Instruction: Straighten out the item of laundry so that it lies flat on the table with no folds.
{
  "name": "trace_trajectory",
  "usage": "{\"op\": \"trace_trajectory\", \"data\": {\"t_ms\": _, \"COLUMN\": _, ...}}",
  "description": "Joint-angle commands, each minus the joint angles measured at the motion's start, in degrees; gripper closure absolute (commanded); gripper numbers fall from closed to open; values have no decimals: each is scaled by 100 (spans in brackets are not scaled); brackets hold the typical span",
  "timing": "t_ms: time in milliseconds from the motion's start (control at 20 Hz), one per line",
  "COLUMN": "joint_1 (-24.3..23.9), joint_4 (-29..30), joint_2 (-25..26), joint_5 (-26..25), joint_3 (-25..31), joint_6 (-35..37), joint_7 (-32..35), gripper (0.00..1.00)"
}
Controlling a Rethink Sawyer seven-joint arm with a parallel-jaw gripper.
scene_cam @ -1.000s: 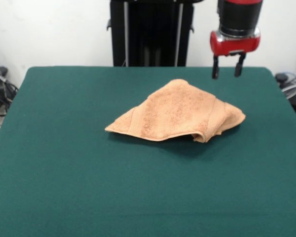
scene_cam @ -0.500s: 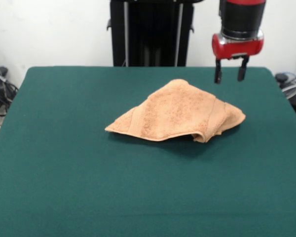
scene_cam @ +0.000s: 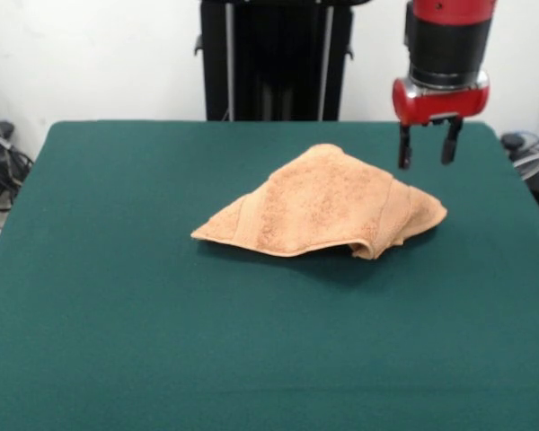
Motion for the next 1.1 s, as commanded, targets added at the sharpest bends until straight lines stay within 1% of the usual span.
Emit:
{"op": "trace_trajectory", "data": {"t_ms": 50, "joint_1": 55, "joint_4": -293, "joint_2": 321, "joint_5": -392, "joint_3": 128, "joint_6": 664, "joint_7": 105, "gripper": 0}}
{"op": "trace_trajectory", "data": {"t_ms": 150, "joint_1": 38, "joint_4": -354, "joint_2": 587, "joint_5": -446, "joint_3": 47, "joint_6": 570, "joint_7": 142, "gripper": 0}}
{"op": "trace_trajectory", "data": {"t_ms": 250, "joint_1": 7, "joint_4": -391, "joint_2": 713, "joint_5": -474, "joint_3": 40, "joint_6": 526, "joint_7": 156, "gripper": 0}}
{"op": "trace_trajectory", "data": {"t_ms": 600, "joint_1": 74, "joint_4": -378, "joint_2": 718, "joint_5": -491, "joint_3": -33, "joint_6": 533, "joint_7": 264, "gripper": 0}}
{"op": "trace_trajectory", "data": {"t_ms": 750, "joint_1": 242, "joint_4": -587, "joint_2": 1010, "joint_5": -659, "joint_3": -349, "joint_6": 325, "joint_7": 382, "gripper": 0}}
{"op": "trace_trajectory", "data": {"t_ms": 850, "joint_1": 248, "joint_4": -710, "joint_2": 1271, "joint_5": -710, "joint_3": -408, "joint_6": 222, "joint_7": 413, "gripper": 0}}
{"op": "trace_trajectory", "data": {"t_ms": 1100, "joint_1": 225, "joint_4": -727, "joint_2": 1395, "joint_5": -713, "joint_3": -366, "joint_6": 101, "joint_7": 460, "gripper": 0}}
